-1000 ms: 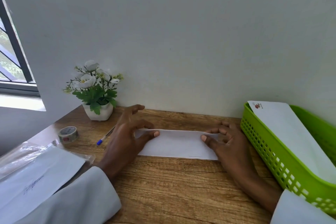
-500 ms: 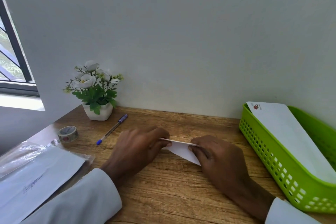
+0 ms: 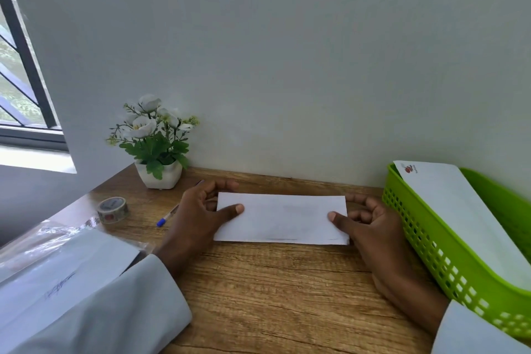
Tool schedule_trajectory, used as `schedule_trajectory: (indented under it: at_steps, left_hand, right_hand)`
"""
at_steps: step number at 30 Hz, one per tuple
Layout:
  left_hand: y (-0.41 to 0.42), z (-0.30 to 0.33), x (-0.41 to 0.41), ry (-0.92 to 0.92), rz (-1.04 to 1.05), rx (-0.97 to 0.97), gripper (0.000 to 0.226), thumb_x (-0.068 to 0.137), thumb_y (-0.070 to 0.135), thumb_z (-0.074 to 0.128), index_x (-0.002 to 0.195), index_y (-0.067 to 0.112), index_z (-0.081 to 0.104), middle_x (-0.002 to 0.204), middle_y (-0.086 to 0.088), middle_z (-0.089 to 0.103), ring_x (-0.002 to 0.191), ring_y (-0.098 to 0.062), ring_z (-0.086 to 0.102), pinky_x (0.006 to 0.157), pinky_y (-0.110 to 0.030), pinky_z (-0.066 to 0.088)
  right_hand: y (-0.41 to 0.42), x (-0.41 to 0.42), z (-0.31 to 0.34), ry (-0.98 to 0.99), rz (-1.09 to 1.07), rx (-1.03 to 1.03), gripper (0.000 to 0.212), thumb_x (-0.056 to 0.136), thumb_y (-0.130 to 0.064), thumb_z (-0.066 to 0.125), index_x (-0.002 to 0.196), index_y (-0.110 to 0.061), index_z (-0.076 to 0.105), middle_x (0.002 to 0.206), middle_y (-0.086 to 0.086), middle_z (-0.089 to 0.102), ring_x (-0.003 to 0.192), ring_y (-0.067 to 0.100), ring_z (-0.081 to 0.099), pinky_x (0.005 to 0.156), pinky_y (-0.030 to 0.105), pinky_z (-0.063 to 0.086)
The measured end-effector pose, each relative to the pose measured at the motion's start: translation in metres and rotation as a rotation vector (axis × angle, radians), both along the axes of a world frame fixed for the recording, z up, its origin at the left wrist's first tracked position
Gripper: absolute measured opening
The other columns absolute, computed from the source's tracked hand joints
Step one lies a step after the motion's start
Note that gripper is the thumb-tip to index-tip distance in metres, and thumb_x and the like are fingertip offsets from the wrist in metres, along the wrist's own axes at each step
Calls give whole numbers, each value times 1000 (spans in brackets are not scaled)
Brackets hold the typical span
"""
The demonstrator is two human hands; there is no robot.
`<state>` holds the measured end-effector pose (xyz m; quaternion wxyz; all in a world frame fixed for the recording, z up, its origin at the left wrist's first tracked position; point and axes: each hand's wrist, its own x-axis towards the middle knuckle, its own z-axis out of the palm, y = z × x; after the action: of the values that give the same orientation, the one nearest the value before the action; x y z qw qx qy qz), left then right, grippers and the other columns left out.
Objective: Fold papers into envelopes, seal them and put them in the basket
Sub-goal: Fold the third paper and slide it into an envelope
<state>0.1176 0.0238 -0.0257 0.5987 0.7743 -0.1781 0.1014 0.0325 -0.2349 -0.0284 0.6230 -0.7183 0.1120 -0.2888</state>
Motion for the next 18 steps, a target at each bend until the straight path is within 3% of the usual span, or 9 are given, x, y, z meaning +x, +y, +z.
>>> schedule_trajectory:
  at_steps: [3,6,8,11,15,18]
  left_hand:
    - [-2,-3,-1,-81,72,307,24,76,27,80,92,39,65,100,28,60,88,3,62,63,-12,47]
    - [-4,-4,-3,-132,48,478,21,79,30,77,89,40,62,107,25,58,95,0,55,76,-20,48]
    - [-5,-4,-5,-174,19,601,16,83,33,73,92,39,61,113,23,56,99,-1,53,82,-25,49]
    - [-7,-2,-8,-245,13,733,12,89,34,65,99,39,62,116,24,53,94,3,48,75,-15,39]
    - [-19,-5,-15,-349,-52,816,25,95,19,57,115,33,64,127,16,58,113,-3,51,90,-20,44]
    - [-31,-11,-24,-343,-162,807,32,99,25,48,129,32,57,140,16,51,124,-3,48,98,-18,38]
  right_hand:
    - [0,-1,-4,87,-65,-124,39,76,-11,82,110,-22,66,71,5,72,64,18,69,52,28,48]
    - [2,-4,-6,156,-125,-306,40,74,-12,83,108,-23,67,74,-3,67,67,13,64,57,29,48]
    - [5,-5,-6,207,-169,-518,36,73,-14,83,104,-25,68,93,-7,66,81,12,62,63,28,49]
    - [11,-7,-5,263,-215,-856,33,76,-22,80,107,-28,69,118,-6,60,110,15,52,78,23,39]
    - [17,-8,-7,155,13,-1044,29,88,-21,67,116,-26,68,127,-7,61,119,10,47,92,15,28]
    - [20,-7,-12,153,258,-1107,37,97,-30,51,133,-30,59,143,-13,52,132,4,41,104,15,25]
